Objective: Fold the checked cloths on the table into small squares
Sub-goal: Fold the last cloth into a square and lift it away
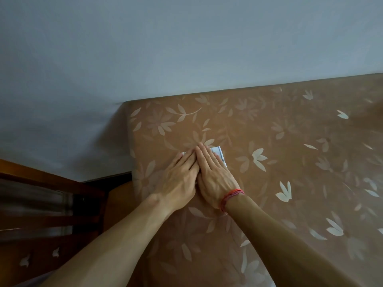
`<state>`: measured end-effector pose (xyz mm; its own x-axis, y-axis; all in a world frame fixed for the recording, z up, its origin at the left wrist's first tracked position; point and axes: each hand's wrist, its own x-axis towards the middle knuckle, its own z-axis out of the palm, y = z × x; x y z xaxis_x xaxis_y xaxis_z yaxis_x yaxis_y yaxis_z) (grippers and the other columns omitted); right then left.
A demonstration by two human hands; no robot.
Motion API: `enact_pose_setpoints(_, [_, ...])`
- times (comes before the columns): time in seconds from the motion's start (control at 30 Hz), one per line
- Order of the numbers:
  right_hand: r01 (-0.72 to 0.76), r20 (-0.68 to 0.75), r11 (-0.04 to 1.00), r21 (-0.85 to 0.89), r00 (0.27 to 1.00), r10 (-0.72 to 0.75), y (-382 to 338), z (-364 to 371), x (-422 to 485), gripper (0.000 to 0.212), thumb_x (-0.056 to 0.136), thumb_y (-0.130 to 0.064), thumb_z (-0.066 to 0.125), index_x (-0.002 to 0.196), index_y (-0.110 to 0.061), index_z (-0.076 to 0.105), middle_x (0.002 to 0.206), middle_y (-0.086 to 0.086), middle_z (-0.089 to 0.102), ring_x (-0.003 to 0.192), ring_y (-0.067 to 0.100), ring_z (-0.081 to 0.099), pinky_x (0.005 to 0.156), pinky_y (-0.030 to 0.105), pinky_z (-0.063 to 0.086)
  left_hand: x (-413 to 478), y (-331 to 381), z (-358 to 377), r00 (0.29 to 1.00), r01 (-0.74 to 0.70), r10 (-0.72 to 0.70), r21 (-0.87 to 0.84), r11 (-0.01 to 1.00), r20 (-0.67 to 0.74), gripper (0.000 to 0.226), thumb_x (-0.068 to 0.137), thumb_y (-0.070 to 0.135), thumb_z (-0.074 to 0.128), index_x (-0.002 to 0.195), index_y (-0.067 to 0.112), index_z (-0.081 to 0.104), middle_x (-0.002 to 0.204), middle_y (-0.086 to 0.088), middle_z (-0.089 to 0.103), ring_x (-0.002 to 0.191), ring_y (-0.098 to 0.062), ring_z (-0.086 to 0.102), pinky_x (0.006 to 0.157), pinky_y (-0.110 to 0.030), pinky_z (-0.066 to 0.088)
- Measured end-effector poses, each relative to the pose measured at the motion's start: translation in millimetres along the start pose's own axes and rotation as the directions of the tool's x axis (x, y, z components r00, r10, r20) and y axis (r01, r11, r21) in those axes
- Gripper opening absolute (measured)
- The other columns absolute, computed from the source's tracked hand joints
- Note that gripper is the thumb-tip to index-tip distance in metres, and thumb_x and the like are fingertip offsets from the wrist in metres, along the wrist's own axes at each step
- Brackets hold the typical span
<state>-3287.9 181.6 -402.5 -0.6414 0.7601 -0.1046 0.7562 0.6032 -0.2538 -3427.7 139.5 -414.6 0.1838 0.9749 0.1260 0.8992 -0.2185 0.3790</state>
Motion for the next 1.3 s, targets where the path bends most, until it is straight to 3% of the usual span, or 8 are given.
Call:
enact_pose_setpoints(0.13, [-0.008,0.021,0.996,-0.086,1.0,0.01,-5.4,-2.9,-1.6,0.061,0.099,-0.037,0.005,0.153,-0.009,-0.002,0.16,0.005,-0.01,0.147,0.016,-0.012,0.118,0.031,-0.007,-14.8,-10.2,-8.9,0.999,-0.007,0.003,0.072,0.997,0.051,0.056,0.1,0.025,0.014,0.154,0.009,0.018,0.161,-0.005,0.015,0.149,-0.013,0.006,0.122,-0.033,0.009])
enact_pose_setpoints(0.23, [-0.026,0.044,0.996,-0.082,0.999,0.03,-7.3,-5.5,-1.1,0.067,0.094,-0.041,-0.003,0.153,-0.01,-0.004,0.16,0.004,-0.013,0.146,0.014,-0.017,0.116,0.028,-0.013,-24.8,-16.6,-10.7,0.999,0.001,-0.007,0.134,0.991,0.045,0.052,0.103,0.026,0.018,0.152,0.008,0.023,0.16,-0.006,0.021,0.149,-0.015,0.014,0.12,-0.037,0.019])
enact_pose_setpoints(0.4, [-0.073,0.086,0.99,-0.12,0.993,0.083,9.7,-12.1,-0.4,0.068,0.097,-0.049,0.005,0.151,-0.012,-0.012,0.152,-0.002,-0.026,0.143,0.01,-0.024,0.117,0.029,-0.013,-22.8,-14.6,-12.6,0.997,0.012,-0.025,0.178,0.984,0.069,0.054,0.1,0.027,0.021,0.149,0.006,0.031,0.158,-0.007,0.026,0.148,-0.017,0.019,0.119,-0.036,0.02])
enact_pose_setpoints(0.8, [-0.123,0.053,0.972,-0.2,0.989,0.136,23.2,-13.2,-39.7,0.073,0.098,-0.056,0.005,0.152,-0.009,-0.007,0.158,0.004,-0.015,0.146,0.015,-0.017,0.117,0.035,-0.012,-22.2,-10.1,-15.9,0.994,0.03,-0.051,0.211,0.977,0.096,0.06,0.099,0.036,0.011,0.151,0.008,0.026,0.16,-0.006,0.02,0.148,-0.015,0.013,0.119,-0.032,0.008])
enact_pose_setpoints(0.97, [-0.16,0.058,0.965,-0.208,0.983,0.175,25.1,-12.4,-56.2,0.074,0.096,-0.059,0.003,0.151,-0.011,-0.008,0.158,0.003,-0.014,0.145,0.015,-0.018,0.117,0.037,-0.012,-19.3,-10.8,-22.5,0.986,0.02,-0.044,0.146,0.989,0.163,0.071,0.09,0.039,-0.004,0.154,0.011,0.011,0.162,-0.002,0.002,0.149,-0.013,-0.001,0.118,-0.028,-0.003])
enact_pose_setpoints(1.1, [-0.155,0.059,0.963,-0.219,0.983,0.172,22.9,-14.1,-55.3,0.076,0.095,-0.058,0.003,0.152,-0.009,-0.005,0.159,0.004,-0.012,0.145,0.015,-0.017,0.117,0.037,-0.011,-33.7,-18.2,-26.7,0.989,-0.057,0.03,0.183,0.982,0.146,0.06,0.099,0.034,0.014,0.149,0.005,0.029,0.16,-0.009,0.021,0.149,-0.017,0.015,0.12,-0.033,0.011])
enact_pose_setpoints(1.23, [-0.162,0.068,0.964,-0.209,0.981,0.179,20.4,-16.6,-53.8,0.076,0.095,-0.058,0.004,0.152,-0.009,-0.008,0.16,0.005,-0.013,0.143,0.013,-0.021,0.117,0.034,-0.011,-58.2,-28.1,-31.7,0.98,-0.094,0.061,0.172,0.981,0.189,0.057,0.102,0.034,0.019,0.152,0.008,0.026,0.161,-0.005,0.016,0.149,-0.012,0.009,0.122,-0.032,0.009])
enact_pose_setpoints(1.3, [-0.172,0.081,0.97,-0.169,0.979,0.188,19.5,-19.5,-52.6,0.076,0.095,-0.058,0.008,0.152,-0.01,-0.008,0.16,0.004,-0.014,0.143,0.012,-0.02,0.118,0.032,-0.01,-56.7,-22.0,-38.2,0.987,-0.041,0.032,0.055,0.998,0.16,0.054,0.103,0.031,0.021,0.152,0.009,0.025,0.161,-0.002,0.014,0.149,-0.01,0.007,0.122,-0.034,0.011])
